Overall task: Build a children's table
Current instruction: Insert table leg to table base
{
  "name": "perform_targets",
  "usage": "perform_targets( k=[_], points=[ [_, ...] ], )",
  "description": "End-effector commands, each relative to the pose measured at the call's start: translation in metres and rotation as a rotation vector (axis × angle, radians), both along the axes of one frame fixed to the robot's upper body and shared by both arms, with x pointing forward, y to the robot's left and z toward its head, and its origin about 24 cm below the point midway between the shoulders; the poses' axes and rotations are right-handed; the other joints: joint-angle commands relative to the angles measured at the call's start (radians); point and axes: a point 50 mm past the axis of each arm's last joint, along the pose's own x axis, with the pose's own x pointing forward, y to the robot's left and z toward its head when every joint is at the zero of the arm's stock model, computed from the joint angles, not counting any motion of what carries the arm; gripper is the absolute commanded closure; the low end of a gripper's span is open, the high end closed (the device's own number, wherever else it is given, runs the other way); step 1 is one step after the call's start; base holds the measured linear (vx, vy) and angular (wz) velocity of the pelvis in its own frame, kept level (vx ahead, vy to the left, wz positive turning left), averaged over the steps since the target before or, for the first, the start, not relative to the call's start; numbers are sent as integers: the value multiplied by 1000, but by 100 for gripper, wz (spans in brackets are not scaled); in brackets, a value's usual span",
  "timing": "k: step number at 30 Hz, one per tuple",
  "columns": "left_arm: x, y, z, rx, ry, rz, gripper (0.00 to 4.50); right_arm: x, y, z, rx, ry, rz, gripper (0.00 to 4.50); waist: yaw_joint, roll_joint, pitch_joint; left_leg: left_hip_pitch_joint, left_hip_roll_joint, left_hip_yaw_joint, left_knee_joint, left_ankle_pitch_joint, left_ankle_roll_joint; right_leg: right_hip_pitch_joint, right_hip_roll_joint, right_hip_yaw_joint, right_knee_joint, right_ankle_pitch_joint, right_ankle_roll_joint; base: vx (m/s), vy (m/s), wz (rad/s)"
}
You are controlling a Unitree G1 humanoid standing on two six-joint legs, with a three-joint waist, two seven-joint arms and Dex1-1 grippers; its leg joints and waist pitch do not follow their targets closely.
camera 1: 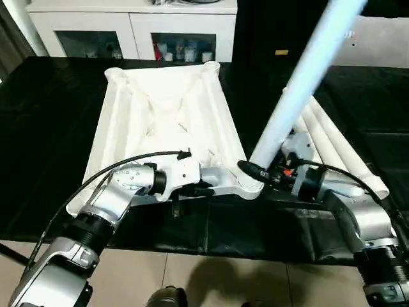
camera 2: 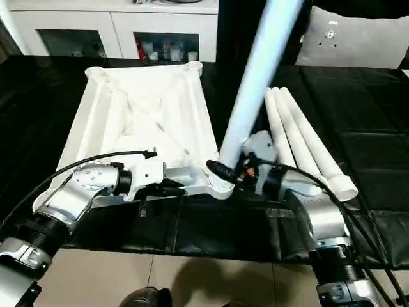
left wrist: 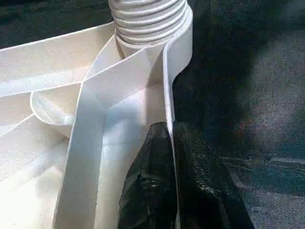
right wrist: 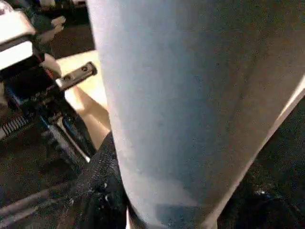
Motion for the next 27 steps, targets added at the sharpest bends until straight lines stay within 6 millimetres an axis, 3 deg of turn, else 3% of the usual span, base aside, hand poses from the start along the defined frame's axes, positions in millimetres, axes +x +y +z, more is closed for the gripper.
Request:
perform_targets(
  k=[1, 3, 4, 8, 10, 14, 15, 17, 18, 23, 24, 27],
  points=[
    [0, 1, 0, 21, -11, -7, 450, -7, 0, -34, -123, 153, 24, 261, -1, -2, -51, 47, 90, -47, -94, -448, -42, 9, -103, 43, -99, -382, -201, 0, 0, 0],
    [2, 1, 3, 23, -15, -11, 450, -6, 4, -37, -141, 192, 73, 261, -8, -8, -49, 43, 90, -50, -99, -464, -49, 13, -100, 42, -98, -393, -194, 0, 0, 0],
    [3, 1, 4, 26, -20, -13, 450, -6, 4, -38, -148, 194, 84, 261, -6, -6, -48, 46, 90, -50, -98, -472, -51, 10, -101, 43, -99, -403, -193, 0, 0, 0],
    [8, 1, 8, 41, -36, -23, 450, -7, 6, -41, -152, 217, 106, 261, -4, -11, -46, 61, 90, -51, -98, -518, -62, 3, -105, 48, -114, -493, -170, 0, 0, 0],
    [12, 1, 11, 49, -44, -30, 450, -6, 7, -41, -118, 239, 102, 261, -4, -6, -53, 61, 90, -49, -100, -494, -61, 6, -101, 47, -111, -443, -174, 0, 0, 0],
    [19, 0, 18, 48, -54, -29, 450, -4, 8, -40, -89, 253, 103, 261, -1, -7, -56, 55, 92, -44, -104, -443, -51, 16, -100, 43, -103, -328, -208, 0, 0, 0],
    [23, 1, 20, 49, -59, -23, 450, -3, 9, -40, -89, 253, 102, 261, 0, 2, -59, 57, 91, -44, -103, -452, -54, 17, -102, 42, -104, -345, -209, 0, 0, 0],
    [26, 2, 22, 49, -63, -17, 450, -2, 9, -40, -93, 248, 96, 261, 0, -2, -59, 56, 92, -45, -104, -455, -56, 19, -104, 42, -106, -357, -208, 0, 0, 0],
    [28, 3, 24, 49, -65, -11, 450, -2, 9, -41, -97, 243, 88, 261, 2, 4, -62, 58, 91, -45, -102, -455, -57, 17, -103, 42, -106, -354, -209, 0, 0, 0],
    [30, 11, 23, 41, -58, 31, 450, 0, 17, -43, -80, 228, 34, 261, 0, -1, -63, 56, 93, -45, -105, -464, -65, 18, -105, 41, -102, -339, -220, 0, 0, 0],
    [29, 14, 21, 41, -52, 40, 450, 1, 19, -45, -86, 224, 23, 261, -3, -8, -63, 56, 93, -44, -106, -467, -64, 17, -104, 41, -104, -348, -218, 0, 0, 0],
    [26, 19, 17, 42, -43, 52, 450, 1, 21, -47, -92, 218, 10, 261, -5, -7, -59, 55, 92, -48, -105, -481, -65, 15, -111, 43, -109, -423, -202, 0, 0, 0]
  ],
)
